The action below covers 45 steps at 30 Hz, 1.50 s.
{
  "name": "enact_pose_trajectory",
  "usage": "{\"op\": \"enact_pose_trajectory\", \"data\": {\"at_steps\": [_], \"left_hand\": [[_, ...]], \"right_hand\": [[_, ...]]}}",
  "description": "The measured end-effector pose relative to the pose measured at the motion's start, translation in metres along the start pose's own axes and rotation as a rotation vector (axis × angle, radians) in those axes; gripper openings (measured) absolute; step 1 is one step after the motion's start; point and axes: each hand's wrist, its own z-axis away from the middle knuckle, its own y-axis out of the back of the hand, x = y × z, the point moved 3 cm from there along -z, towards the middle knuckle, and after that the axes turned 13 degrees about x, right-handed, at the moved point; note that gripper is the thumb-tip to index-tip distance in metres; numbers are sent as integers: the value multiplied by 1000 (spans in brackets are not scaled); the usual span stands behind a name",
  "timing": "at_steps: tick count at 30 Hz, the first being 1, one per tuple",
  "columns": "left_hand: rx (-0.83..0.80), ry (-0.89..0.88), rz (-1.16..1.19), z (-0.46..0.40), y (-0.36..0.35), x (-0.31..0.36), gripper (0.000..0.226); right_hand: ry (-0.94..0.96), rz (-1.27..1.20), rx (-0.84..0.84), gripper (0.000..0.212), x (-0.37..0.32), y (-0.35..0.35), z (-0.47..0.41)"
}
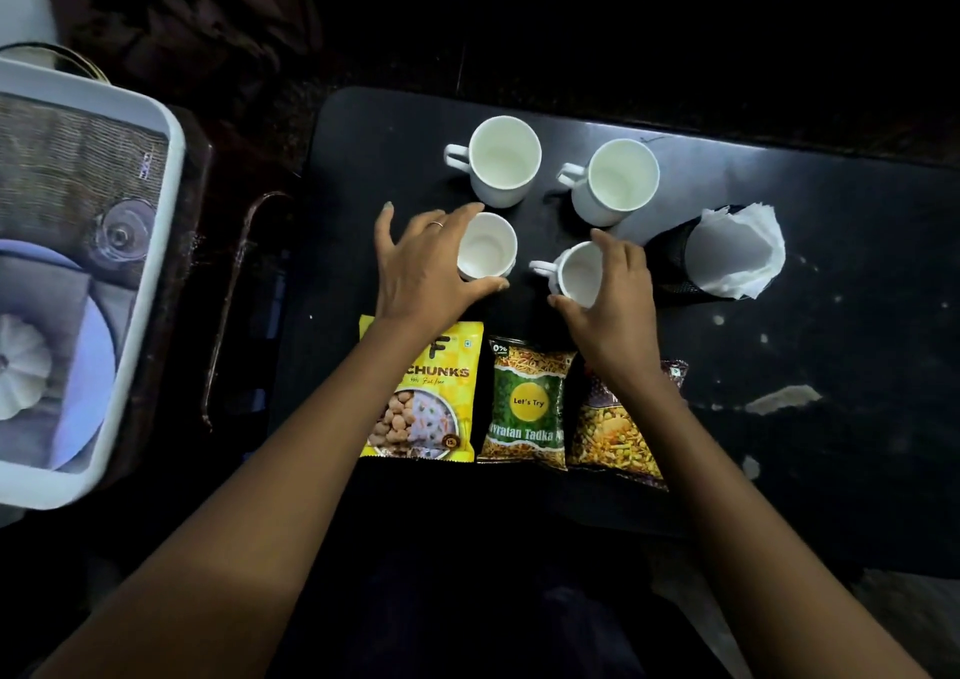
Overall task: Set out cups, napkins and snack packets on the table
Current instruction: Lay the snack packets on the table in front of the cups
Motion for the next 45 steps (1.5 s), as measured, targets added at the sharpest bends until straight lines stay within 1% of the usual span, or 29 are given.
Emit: {"op": "enact_pose_trajectory", "data": {"at_steps": [3, 5, 7, 9, 11, 12, 14, 16, 18, 21, 24, 28, 32, 35, 37, 38, 40, 42, 45], "left_hand": [[-11, 19, -10, 1, 0, 3, 82], [8, 31, -12, 2, 4, 7, 88], [100, 68, 25, 0, 12, 11, 87], [218, 79, 30, -11, 20, 14, 78], [265, 70, -2, -28, 23, 16, 71], [247, 67, -18, -38, 22, 18, 72], [153, 57, -41, -56, 16, 22, 83], [38, 25, -73, -70, 8, 26, 93], [-33, 8, -92, -77, 1, 28, 93], [-18, 25, -79, -82, -2, 27, 84], [1, 29, -50, -82, -4, 26, 81], [25, 35, -52, -79, -6, 26, 81], [16, 36, -67, -81, -6, 27, 82], [1, 22, -80, -81, -7, 29, 86], [-1, 3, -113, -77, -7, 31, 92], [15, -9, -131, -72, -8, 32, 93], [83, -31, -145, -59, -7, 34, 90], [139, -58, -143, -46, -6, 36, 83], [128, -93, -146, -26, -4, 39, 77]], "right_hand": [[-5, 37, -31, 79, -2, 3, 0], [35, 99, -4, 82, -7, 10, -3], [105, 104, 97, 73, -17, 21, -11], [180, 98, 194, 59, -27, 31, -26], [233, 177, 214, 53, -34, 35, -48], [247, 239, 188, 55, -35, 35, -60], [222, 337, 70, 67, -32, 32, -83], [130, 346, -87, 81, -26, 28, -100], [48, 310, -184, 81, -21, 26, -111], [65, 295, -222, 77, -22, 24, -115], [122, 297, -271, 85, -25, 21, -114], [133, 333, -270, 87, -26, 19, -115], [135, 333, -260, 88, -25, 18, -114], [128, 331, -264, 93, -24, 17, -113], [159, 389, -205, 95, -26, 16, -104], [187, 418, -140, 93, -27, 15, -97], [218, 424, 3, 82, -31, 14, -84], [226, 409, 101, 74, -33, 13, -72], [235, 419, 142, 71, -36, 15, -56]]}}
